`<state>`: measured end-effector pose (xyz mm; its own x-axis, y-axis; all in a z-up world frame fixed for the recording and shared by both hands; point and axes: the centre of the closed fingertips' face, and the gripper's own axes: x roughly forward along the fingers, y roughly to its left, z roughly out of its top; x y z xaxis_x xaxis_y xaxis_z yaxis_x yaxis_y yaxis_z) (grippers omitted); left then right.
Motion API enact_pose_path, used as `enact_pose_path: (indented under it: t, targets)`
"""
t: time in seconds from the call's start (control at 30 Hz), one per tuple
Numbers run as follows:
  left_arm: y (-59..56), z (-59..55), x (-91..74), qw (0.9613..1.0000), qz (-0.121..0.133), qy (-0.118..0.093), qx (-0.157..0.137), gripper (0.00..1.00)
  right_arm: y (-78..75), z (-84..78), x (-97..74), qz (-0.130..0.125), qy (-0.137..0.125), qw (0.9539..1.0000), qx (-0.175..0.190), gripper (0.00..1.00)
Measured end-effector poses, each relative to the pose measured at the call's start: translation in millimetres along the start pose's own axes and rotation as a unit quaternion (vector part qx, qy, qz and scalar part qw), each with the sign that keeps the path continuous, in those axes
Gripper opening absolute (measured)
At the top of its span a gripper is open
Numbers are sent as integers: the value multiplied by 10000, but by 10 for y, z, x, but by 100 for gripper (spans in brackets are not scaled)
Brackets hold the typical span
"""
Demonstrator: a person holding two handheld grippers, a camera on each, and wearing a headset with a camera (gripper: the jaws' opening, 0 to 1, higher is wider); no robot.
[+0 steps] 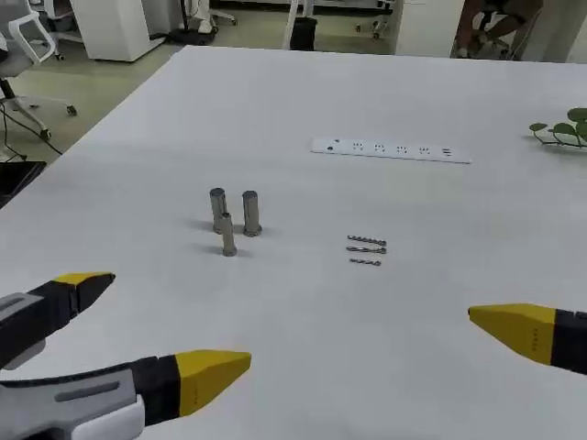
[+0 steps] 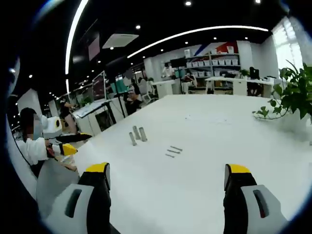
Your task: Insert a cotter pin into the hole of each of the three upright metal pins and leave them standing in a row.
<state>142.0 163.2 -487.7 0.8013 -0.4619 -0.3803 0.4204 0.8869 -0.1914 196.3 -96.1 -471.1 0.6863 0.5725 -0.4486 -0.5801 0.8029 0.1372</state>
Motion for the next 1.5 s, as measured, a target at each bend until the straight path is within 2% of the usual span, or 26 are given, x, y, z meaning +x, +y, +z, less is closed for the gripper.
enact_pose_path:
  t: [0.07,0.33,0.53,0.7,0.83,0.87,0.97,1.03,1.3,1.33,1.5]
  targets:
    - [70,-20,1,9998,124,101,73,99,0,15,7,6,-15,10000,-14,94]
    - [102,27,-27,9999,96,73,94,99,4,0,22,13,14,10000,5,93]
    - [90,87,-37,9998,156,-58,54,99,-11,-29,3,-11,38,10000,30,92]
    - [27,47,-28,9999,74,19,73,99,-24,-40,-15,-29,45,10000,62,92]
    - [5,30,-23,10000,39,2,10,99,-29,-61,-18,-38,97,9999,81,92]
    - [3,18,-21,10000,29,30,23,99,-28,-61,-17,-38,94,9999,83,92]
    - [36,-95,-8,9992,52,343,217,99,-20,-62,-8,-23,108,9999,77,91]
    - [39,-101,-11,9991,49,366,225,99,-19,-61,-3,-24,119,9999,61,91]
    - [60,-51,-34,9995,101,252,163,99,-21,-72,-7,-32,167,9998,69,91]
    - [91,-37,-42,9995,183,210,169,99,-26,-68,-9,-39,162,9998,70,91]
    - [111,-25,-68,9994,210,212,158,99,-30,-76,-19,-41,187,9998,63,90]
